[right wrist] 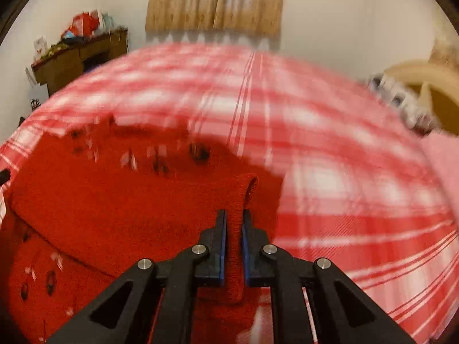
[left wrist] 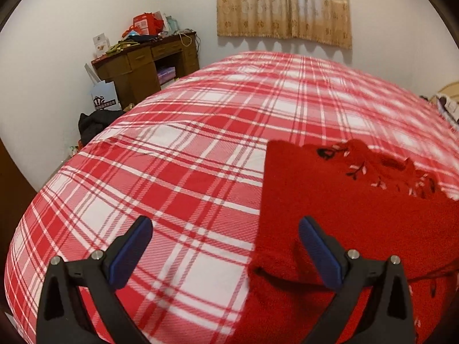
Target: Fold small clothes
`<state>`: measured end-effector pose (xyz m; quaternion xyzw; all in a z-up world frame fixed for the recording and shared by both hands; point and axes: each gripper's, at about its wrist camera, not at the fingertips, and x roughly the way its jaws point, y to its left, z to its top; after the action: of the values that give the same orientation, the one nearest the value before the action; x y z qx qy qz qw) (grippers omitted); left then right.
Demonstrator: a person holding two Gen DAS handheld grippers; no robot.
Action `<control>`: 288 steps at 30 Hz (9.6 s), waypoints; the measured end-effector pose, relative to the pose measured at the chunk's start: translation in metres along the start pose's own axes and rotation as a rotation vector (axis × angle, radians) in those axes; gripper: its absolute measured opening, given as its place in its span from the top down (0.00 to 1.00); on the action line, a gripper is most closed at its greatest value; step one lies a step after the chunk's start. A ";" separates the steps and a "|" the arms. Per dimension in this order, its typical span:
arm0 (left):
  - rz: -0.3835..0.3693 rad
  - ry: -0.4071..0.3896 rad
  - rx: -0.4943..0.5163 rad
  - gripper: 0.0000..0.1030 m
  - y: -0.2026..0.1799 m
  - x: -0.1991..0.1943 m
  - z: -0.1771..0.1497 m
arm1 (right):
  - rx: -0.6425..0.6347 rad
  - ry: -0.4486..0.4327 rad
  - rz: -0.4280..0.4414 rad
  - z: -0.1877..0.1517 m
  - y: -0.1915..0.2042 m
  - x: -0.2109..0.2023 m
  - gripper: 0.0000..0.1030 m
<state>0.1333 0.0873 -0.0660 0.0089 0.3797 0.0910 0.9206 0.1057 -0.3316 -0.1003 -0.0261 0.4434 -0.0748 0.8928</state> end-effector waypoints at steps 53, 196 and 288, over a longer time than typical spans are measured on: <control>-0.323 0.210 0.261 0.31 0.060 -0.159 -0.225 | 0.110 0.126 0.316 -0.270 -0.012 -0.201 0.64; -0.646 0.148 0.128 0.93 0.024 -0.047 -0.064 | 0.088 -0.166 0.199 -0.098 -0.020 -0.141 0.94; -0.127 0.109 0.247 0.27 -0.090 -0.017 -0.014 | 0.102 -0.099 -0.038 -0.049 0.009 -0.053 0.84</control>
<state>0.1265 -0.0052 -0.0717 0.0932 0.4373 -0.0143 0.8943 0.0366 -0.3134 -0.0893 0.0074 0.3938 -0.1129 0.9122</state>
